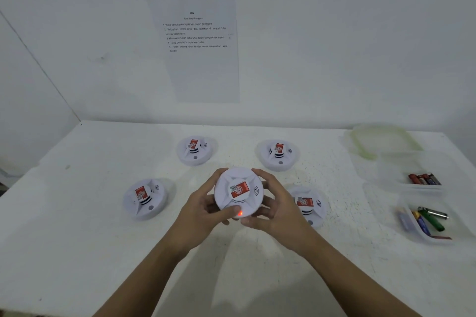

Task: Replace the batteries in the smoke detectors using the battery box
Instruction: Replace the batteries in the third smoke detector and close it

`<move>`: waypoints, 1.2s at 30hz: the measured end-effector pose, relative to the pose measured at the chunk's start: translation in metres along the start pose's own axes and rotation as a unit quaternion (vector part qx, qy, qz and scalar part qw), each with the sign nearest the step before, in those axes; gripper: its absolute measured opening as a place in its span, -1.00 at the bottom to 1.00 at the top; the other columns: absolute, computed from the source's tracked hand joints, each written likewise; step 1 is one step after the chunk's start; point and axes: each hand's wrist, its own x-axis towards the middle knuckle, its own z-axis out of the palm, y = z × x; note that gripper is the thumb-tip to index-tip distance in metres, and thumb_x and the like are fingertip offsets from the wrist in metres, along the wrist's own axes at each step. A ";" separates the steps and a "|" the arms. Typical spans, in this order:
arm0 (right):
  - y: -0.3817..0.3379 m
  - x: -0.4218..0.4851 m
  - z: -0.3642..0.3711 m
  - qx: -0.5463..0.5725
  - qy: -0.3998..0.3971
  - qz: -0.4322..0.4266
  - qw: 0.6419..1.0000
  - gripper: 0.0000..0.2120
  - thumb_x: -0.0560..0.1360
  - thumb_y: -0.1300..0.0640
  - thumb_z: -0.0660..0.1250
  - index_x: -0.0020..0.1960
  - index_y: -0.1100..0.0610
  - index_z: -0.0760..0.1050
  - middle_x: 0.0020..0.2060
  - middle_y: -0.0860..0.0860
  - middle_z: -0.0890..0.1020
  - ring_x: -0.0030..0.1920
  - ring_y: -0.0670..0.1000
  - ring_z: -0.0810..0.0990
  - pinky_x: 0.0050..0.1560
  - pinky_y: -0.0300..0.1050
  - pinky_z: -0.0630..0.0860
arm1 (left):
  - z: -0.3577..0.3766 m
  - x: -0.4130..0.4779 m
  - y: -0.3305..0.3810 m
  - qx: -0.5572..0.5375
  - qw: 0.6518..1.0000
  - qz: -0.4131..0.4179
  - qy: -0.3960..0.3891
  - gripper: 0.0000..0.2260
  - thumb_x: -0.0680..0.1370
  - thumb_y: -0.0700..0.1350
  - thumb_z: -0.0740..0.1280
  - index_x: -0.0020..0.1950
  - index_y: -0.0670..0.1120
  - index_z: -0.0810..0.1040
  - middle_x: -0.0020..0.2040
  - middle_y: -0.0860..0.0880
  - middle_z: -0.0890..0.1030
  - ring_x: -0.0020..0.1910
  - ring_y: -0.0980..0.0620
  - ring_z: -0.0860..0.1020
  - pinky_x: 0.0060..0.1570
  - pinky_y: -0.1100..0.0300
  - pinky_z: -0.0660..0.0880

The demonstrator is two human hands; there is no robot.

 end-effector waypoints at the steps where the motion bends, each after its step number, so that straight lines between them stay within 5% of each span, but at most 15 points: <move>1: -0.001 0.001 -0.001 -0.003 0.002 0.001 1.000 -0.21 0.34 0.32 0.60 0.42 -0.10 0.36 0.22 -0.15 0.59 0.22 0.06 0.63 0.14 0.06 0.65 | 0.000 0.000 0.000 0.002 1.000 0.000 -0.001 -0.45 0.53 -0.20 0.47 0.42 0.19 0.39 0.18 0.07 0.65 -0.01 -0.09 0.67 -0.11 0.05 0.65; 12: -0.009 0.007 -0.009 -0.054 0.002 -0.001 0.999 -0.15 0.28 0.25 0.66 0.42 -0.12 0.34 0.21 -0.07 0.59 0.13 0.06 0.67 0.08 0.06 0.67 | -0.003 0.004 0.009 0.010 1.000 0.015 -0.022 -0.44 0.52 -0.19 0.48 0.31 0.37 0.41 0.15 0.04 0.67 -0.06 -0.09 0.66 -0.09 -0.05 0.63; 22: -0.013 0.006 -0.007 -0.085 0.008 -0.016 0.996 -0.16 0.30 0.22 0.65 0.42 -0.16 0.33 0.19 -0.11 0.59 0.07 0.01 0.67 -0.03 -0.12 0.67 | -0.011 -0.002 0.012 0.012 1.000 0.001 -0.026 -0.41 0.59 -0.21 0.38 0.47 0.29 0.28 0.21 0.08 0.64 -0.02 -0.07 0.64 0.02 -0.02 0.64; 28: -0.011 0.005 -0.003 -0.100 0.007 -0.016 0.995 -0.17 0.29 0.17 0.66 0.41 -0.20 0.33 0.17 -0.14 0.60 0.04 0.06 0.68 0.01 -0.07 0.68 | -0.015 -0.010 0.010 0.017 0.998 0.013 -0.054 -0.24 0.50 -0.29 0.48 0.44 0.39 0.27 0.27 0.07 0.61 0.15 -0.11 0.61 0.15 -0.04 0.61; 36: -0.009 0.002 -0.002 -0.108 0.006 -0.011 0.994 -0.16 0.28 0.18 0.66 0.41 -0.20 0.33 0.18 -0.15 0.60 0.04 0.04 0.68 -0.02 -0.09 0.67 | -0.012 -0.010 -0.002 0.041 0.998 0.026 -0.041 -0.23 0.48 -0.19 0.53 0.48 0.34 0.23 0.30 0.06 0.57 0.08 -0.19 0.59 0.03 -0.17 0.61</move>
